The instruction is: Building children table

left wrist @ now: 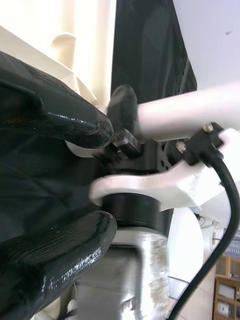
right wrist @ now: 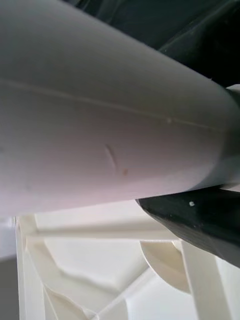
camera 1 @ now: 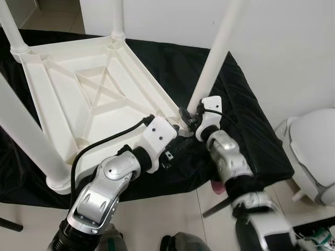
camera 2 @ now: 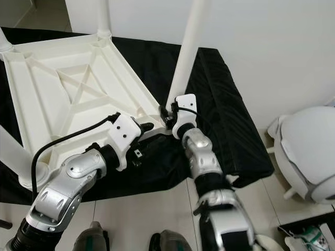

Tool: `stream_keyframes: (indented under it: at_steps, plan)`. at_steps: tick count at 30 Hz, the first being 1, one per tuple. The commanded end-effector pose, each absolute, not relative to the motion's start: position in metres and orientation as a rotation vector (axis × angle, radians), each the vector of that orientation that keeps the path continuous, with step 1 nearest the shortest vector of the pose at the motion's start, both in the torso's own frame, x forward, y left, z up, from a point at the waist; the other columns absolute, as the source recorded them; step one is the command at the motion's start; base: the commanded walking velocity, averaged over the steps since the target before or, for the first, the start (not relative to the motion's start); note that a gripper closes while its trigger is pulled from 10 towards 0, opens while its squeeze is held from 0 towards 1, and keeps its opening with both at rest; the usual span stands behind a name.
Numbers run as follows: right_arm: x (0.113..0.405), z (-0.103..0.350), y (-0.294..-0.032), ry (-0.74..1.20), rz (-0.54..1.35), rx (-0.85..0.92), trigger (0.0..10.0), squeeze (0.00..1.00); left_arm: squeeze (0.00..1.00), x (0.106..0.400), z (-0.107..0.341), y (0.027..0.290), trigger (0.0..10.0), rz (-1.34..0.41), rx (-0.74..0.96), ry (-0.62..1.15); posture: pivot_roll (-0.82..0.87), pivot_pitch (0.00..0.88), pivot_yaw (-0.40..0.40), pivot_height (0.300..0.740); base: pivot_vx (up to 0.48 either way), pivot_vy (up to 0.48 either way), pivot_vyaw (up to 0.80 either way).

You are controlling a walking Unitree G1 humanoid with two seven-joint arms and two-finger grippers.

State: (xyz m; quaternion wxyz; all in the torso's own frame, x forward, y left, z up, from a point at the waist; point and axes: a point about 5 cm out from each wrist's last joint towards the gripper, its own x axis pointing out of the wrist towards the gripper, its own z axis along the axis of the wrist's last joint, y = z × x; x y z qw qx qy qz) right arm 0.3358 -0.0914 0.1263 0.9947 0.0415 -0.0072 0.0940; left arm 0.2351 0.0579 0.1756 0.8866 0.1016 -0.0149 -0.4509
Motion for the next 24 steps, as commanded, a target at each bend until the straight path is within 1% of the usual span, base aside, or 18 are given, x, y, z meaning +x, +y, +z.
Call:
stream_keyframes:
  at_steps: [1,7,12,13,20,23,24]
  plan:
    - [0.330,0.117,-0.096,0.023,0.107,0.048,10.0,0.00,0.00,0.233,0.177,0.055,10.0,-0.943,0.207,-0.037,-0.01,0.022,-0.104,0.740,0.000,0.000,0.00]
    - [0.330,0.117,-0.101,0.029,0.066,0.021,10.0,0.00,0.00,0.234,0.177,0.055,10.0,-0.939,0.207,-0.038,0.00,0.020,-0.111,0.740,0.000,0.000,0.00]
    - [0.330,0.118,-0.100,0.041,0.060,0.022,10.0,0.00,0.00,0.234,0.177,0.055,10.0,-0.935,0.206,-0.039,0.00,0.019,-0.116,0.740,0.000,0.000,0.00]
    - [0.330,0.118,-0.100,0.042,0.063,0.028,10.0,1.00,0.00,0.234,0.177,0.054,10.0,-0.934,0.206,-0.039,0.00,0.019,-0.116,0.740,0.000,0.000,0.00]
    - [0.325,0.124,-0.104,0.013,0.092,0.053,10.0,1.00,0.00,0.233,0.177,0.055,10.0,-0.932,0.205,-0.038,0.00,0.015,-0.119,0.740,0.000,0.000,0.00]
    - [0.326,0.125,-0.107,0.003,0.146,0.073,10.0,1.00,0.00,0.233,0.177,0.055,10.0,-0.933,0.206,-0.037,0.00,0.010,-0.120,0.740,0.000,0.000,0.00]
    - [0.328,0.126,-0.109,0.002,0.271,0.063,10.0,0.89,0.00,0.234,0.176,0.056,10.0,-0.934,0.210,-0.037,0.01,0.000,-0.116,0.740,0.000,0.000,0.00]
